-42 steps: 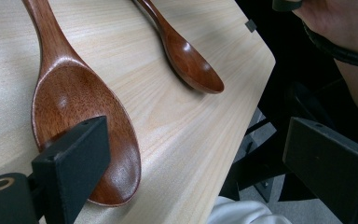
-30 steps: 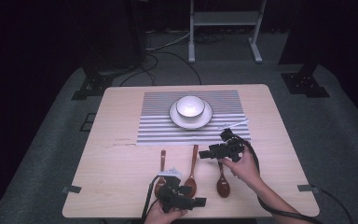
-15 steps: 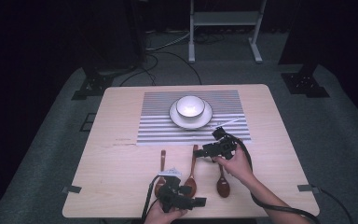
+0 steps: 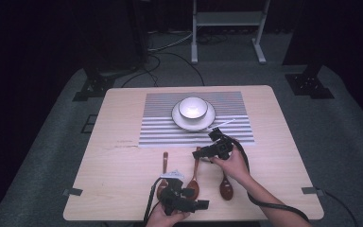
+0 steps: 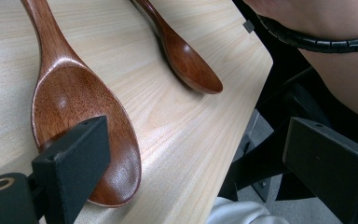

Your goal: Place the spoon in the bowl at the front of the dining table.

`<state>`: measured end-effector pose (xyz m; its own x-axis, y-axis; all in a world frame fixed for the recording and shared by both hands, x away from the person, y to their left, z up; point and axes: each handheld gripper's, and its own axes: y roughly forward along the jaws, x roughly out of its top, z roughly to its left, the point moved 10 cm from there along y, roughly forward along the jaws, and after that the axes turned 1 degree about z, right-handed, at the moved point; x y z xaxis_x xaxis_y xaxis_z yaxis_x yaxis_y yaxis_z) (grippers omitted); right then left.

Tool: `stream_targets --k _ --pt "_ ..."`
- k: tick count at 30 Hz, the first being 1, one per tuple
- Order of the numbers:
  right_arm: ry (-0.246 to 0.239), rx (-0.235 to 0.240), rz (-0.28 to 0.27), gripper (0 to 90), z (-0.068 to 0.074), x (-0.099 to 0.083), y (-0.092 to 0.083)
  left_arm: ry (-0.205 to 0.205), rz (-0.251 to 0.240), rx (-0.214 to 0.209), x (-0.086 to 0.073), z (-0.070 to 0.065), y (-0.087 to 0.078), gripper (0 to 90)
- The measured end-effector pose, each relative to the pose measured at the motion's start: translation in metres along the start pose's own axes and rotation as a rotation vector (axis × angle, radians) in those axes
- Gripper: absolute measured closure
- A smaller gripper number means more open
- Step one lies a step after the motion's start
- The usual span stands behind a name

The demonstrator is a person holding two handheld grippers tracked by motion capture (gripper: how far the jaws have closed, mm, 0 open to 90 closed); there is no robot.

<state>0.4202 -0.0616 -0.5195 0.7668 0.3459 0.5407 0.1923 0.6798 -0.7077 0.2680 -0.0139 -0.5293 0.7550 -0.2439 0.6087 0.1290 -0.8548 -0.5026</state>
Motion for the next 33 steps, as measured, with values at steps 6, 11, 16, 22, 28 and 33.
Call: stream_targets --k 6,11,16,22,28,33 --pt "0.006 -0.013 0.003 59.8 -0.002 0.0 0.003 0.001 -0.001 0.003 0.0 0.0 0.0 6.3" --pt "0.015 -0.01 -0.008 62.0 -0.001 0.001 0.002 -0.002 0.0 0.0 0.0 0.0 0.0 6.2" --pt "0.039 0.015 -0.025 65.4 0.001 0.003 -0.002 -0.011 0.003 0.004 0.001 0.0 -0.001 6.1" --pt "0.064 0.017 -0.05 73.4 -0.001 0.007 -0.012 -0.022 -0.04 -0.002 0.01 0.002 -0.01 6.1" --pt "0.122 0.086 -0.092 80.1 0.0 0.013 -0.03 -0.012 -0.091 0.021 0.02 0.006 -0.022 6.1" --pt "0.177 0.146 -0.142 83.0 -0.001 0.022 -0.046 -0.012 -0.095 0.04 0.022 0.011 -0.026 6.1"
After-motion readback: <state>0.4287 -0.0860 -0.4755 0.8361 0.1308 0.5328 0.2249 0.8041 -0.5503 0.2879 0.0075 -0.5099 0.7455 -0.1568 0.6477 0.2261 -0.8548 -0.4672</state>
